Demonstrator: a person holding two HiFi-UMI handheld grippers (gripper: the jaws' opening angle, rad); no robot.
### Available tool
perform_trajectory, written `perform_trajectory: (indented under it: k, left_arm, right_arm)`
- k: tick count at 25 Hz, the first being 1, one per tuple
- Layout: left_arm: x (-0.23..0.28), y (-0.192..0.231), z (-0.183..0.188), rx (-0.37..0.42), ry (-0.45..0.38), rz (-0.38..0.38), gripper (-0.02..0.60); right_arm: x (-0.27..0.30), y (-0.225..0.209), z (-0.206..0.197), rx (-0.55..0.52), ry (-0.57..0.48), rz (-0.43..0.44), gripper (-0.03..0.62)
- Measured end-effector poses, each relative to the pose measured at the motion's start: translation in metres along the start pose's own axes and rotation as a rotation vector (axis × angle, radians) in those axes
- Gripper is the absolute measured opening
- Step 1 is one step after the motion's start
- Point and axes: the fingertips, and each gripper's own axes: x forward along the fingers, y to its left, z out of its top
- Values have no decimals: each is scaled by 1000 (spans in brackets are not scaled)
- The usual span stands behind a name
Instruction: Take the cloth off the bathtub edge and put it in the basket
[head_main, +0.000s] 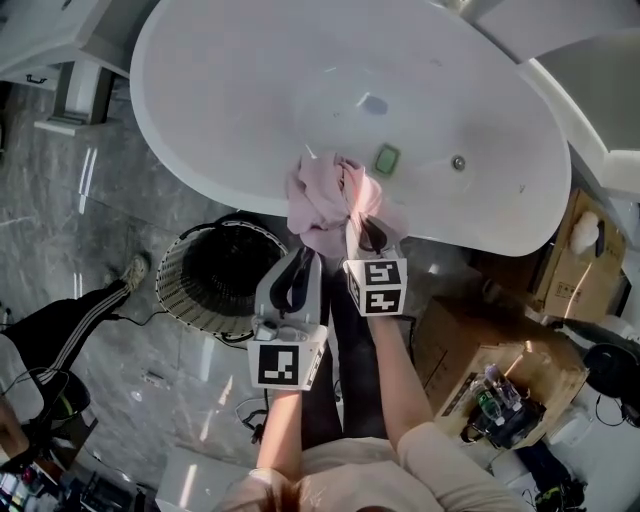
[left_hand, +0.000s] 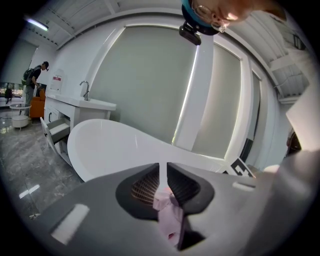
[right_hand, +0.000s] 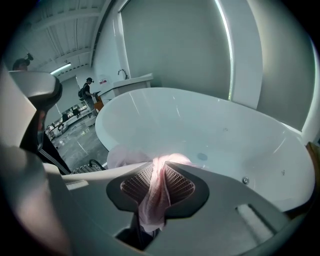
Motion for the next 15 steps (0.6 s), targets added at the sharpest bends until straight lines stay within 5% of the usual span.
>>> perform_trajectory:
  k: [15]
  left_arm:
    - [-13, -7, 46, 41, -55, -16, 41]
  right_arm:
    - [-80, 5, 67, 89, -203, -5, 66]
